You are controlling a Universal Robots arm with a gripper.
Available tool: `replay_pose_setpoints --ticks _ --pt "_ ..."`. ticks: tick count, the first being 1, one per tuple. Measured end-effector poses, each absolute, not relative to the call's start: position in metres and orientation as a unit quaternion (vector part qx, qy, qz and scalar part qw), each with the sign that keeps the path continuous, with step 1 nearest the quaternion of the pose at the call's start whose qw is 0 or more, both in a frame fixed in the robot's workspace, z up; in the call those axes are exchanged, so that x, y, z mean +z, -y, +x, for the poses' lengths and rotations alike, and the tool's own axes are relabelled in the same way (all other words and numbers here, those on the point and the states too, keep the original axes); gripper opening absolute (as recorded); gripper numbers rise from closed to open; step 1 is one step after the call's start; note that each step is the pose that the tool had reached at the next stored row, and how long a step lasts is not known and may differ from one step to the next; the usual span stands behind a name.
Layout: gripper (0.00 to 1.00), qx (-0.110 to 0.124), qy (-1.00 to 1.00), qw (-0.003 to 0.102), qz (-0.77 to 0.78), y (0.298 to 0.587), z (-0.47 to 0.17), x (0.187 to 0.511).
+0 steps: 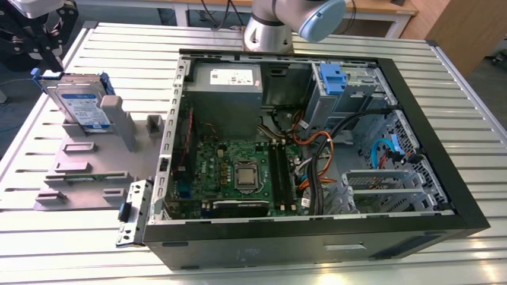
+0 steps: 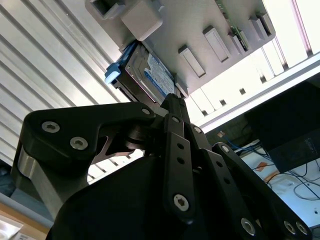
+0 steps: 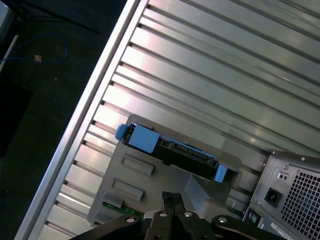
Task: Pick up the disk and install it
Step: 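Pick up the disk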
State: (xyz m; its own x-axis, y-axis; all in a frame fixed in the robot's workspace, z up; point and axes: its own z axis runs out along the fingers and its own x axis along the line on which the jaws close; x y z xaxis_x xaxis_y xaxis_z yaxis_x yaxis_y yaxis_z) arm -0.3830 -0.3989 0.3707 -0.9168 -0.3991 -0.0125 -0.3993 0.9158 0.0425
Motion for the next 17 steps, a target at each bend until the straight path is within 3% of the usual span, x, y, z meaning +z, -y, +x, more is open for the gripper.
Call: replay_pose_setpoints --ticks 17 --pt "0.11 0.022 -0.978 0.002 -0.209 0.3989 -0.383 0.3707"
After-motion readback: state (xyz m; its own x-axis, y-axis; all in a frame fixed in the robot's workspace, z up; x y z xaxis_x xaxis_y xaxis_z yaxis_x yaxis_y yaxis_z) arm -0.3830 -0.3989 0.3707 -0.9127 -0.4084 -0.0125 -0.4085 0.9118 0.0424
